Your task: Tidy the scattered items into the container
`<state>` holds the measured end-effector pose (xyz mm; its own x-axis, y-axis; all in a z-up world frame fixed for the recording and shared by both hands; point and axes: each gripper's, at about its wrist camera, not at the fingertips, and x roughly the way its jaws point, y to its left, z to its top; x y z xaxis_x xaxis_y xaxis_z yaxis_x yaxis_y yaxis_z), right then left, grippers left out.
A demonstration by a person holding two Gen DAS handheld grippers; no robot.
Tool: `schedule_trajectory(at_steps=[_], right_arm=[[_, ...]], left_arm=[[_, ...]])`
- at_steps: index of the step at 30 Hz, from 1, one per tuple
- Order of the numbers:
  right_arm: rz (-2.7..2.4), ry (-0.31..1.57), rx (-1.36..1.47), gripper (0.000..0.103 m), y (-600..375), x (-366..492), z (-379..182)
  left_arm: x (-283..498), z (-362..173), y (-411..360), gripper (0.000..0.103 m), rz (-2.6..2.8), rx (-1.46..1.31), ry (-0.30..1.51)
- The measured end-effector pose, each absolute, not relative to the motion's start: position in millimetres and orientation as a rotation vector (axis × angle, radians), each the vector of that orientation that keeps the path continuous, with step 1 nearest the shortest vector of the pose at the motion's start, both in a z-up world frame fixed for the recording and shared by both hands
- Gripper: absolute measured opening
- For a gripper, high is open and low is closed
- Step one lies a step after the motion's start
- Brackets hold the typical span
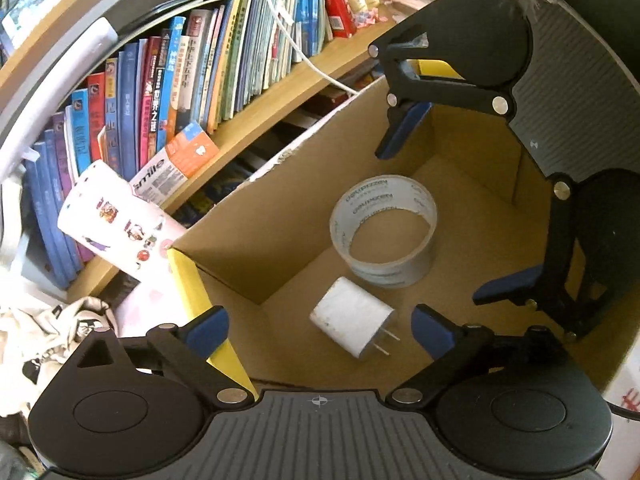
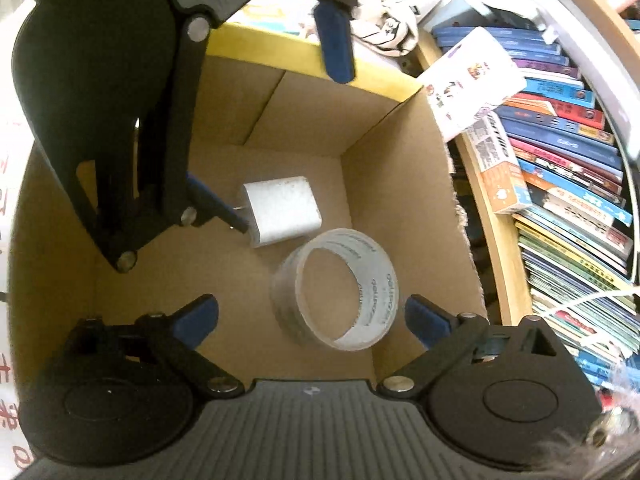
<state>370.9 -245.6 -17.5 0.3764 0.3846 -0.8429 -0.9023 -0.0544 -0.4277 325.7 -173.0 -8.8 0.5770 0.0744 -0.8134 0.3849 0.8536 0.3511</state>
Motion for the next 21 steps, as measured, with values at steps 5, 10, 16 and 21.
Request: schedule_trajectory(at_steps=[5,10,16,21], right_arm=[[1.104,0.551,-1.183,0.101,-249,368,-13],[1.065,0.537,-1.172,0.101,-252,362,-2],[0.978,0.514,-1.191,0.101,-257,344,9],[0.863,0.508,-1.176,0.101,-260,332,26]], left_arm=[[312,0,-173,0.1,-0.199,0.534,0.911],[299,13,-173,0.1,-0.213,0.502,0.861],[279,29,-170,0.1,-0.248,0.476,0.8],[255,47,-164,0.1,-0.292,0.486,0.717]])
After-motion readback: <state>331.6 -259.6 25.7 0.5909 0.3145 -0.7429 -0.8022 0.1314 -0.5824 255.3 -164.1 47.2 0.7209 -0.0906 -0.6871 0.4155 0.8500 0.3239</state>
